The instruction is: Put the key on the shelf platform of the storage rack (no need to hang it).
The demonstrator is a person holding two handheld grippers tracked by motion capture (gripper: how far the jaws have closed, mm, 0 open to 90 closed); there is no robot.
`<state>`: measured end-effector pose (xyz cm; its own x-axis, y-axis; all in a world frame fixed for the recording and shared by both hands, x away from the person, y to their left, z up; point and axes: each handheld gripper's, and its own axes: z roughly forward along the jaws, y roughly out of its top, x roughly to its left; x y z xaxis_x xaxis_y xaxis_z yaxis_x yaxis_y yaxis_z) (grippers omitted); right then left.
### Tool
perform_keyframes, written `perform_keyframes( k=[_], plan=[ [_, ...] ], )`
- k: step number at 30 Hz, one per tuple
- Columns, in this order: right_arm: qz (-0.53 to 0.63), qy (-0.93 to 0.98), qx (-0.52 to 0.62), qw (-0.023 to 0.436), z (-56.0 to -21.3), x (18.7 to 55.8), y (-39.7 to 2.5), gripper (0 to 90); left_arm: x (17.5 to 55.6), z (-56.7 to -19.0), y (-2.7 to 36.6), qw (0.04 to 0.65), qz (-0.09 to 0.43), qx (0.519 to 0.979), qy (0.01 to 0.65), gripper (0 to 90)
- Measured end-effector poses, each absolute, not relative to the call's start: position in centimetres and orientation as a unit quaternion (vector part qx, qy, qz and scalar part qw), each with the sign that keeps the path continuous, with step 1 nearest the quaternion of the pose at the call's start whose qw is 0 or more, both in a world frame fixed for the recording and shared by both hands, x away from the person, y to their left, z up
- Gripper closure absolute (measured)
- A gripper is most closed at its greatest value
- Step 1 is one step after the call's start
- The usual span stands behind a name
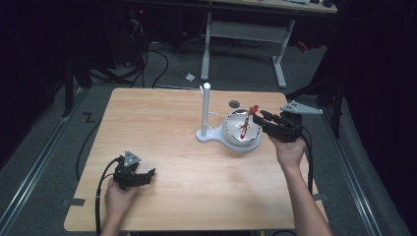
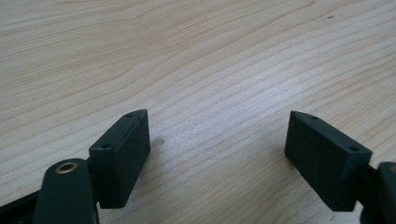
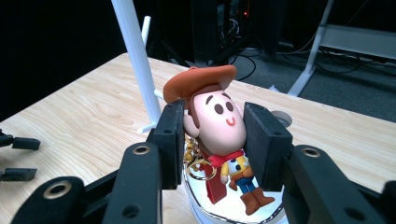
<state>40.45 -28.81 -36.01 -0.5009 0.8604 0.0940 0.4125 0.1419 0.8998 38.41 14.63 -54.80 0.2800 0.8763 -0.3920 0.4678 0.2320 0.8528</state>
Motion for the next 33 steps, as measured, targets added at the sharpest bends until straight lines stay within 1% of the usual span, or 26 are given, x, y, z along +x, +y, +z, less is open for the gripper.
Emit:
perform_keyframes(
  k=[14, 21, 28, 33],
  plan=[
    [0.47, 0.73, 0.448, 0.214, -37.7, 41.8, -27.7, 60.9, 38.4, -54.8, 14.6, 0.54, 0.187, 0.592, 0.569, 21.4],
    [0.455, 0.735, 0.454, 0.215, -38.5, 42.3, -27.5, 60.9, 38.4, -54.8, 14.6, 0.541, 0.186, 0.592, 0.568, 21.4],
    [0.452, 0.732, 0.467, 0.206, -39.2, 42.8, -28.2, 60.9, 38.4, -54.8, 14.6, 0.541, 0.186, 0.592, 0.568, 21.3],
    [0.45, 0.727, 0.48, 0.196, -40.3, 43.2, -28.6, 60.8, 38.4, -54.8, 14.6, 0.54, 0.186, 0.592, 0.568, 21.4]
  ],
)
